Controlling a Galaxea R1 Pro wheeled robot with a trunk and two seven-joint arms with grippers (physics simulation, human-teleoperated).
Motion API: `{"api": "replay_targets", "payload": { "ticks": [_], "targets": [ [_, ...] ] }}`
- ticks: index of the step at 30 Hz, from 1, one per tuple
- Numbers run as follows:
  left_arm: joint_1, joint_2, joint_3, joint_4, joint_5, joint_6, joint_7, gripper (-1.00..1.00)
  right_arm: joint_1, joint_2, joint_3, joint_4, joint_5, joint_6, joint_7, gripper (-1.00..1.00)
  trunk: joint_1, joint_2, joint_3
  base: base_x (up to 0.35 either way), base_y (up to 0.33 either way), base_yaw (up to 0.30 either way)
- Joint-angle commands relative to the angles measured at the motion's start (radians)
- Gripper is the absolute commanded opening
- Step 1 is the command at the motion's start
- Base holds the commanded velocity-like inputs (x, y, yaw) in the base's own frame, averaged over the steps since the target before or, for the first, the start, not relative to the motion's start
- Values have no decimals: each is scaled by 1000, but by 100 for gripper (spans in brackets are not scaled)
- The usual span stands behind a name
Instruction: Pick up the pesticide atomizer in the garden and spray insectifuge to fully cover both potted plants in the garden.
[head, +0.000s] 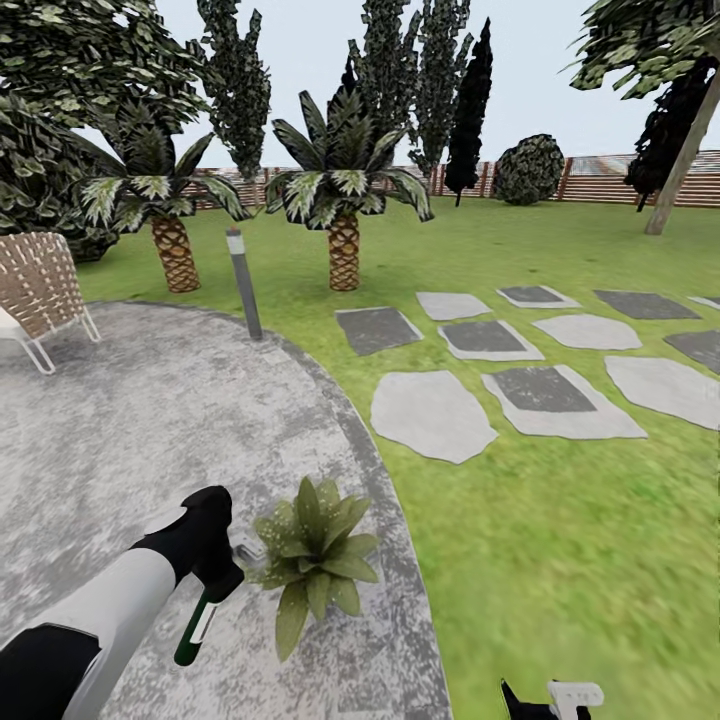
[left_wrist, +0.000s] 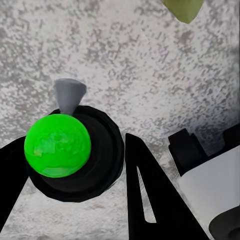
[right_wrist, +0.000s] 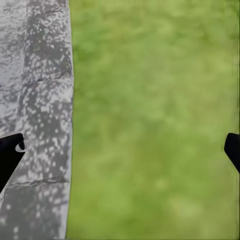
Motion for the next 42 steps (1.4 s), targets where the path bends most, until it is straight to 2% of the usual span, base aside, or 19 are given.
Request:
{"api": "replay_targets", "payload": {
  "ticks": [1, 9, 19, 30, 39, 42],
  "targets": [
    [0, 0, -4, -2, -8, 6, -10, -100, -1, 0, -9, 0, 2, -2, 8, 100, 0, 0, -1, 51, -263, 0],
    [0, -1, -4, -4, -8, 6, -10, -100, -1, 0, -9, 1, 2, -2, 8, 100, 0, 0, -1, 8, -267, 22],
    [-8, 3, -4, -7, -8, 7, -10, -100, -1, 0, -8, 1, 2, -2, 8, 100, 0, 0, -1, 64, -247, 245],
    [-8, 1, -10, -6, -8, 7, -10, -100, -1, 0, -9, 1, 2, -2, 8, 100, 0, 0, -1, 263, -158, 70],
    [-12, 3, -12, 1, -8, 7, -10, -100, -1, 2, -8, 1, 2, -2, 8, 100, 0, 0, -1, 30, -43, 245],
    [-13, 4, -11, 5, -17, 7, -12, -100, -1, 1, -9, 1, 2, -2, 8, 100, 0, 0, -1, 0, -1, 218]
  ]
}}
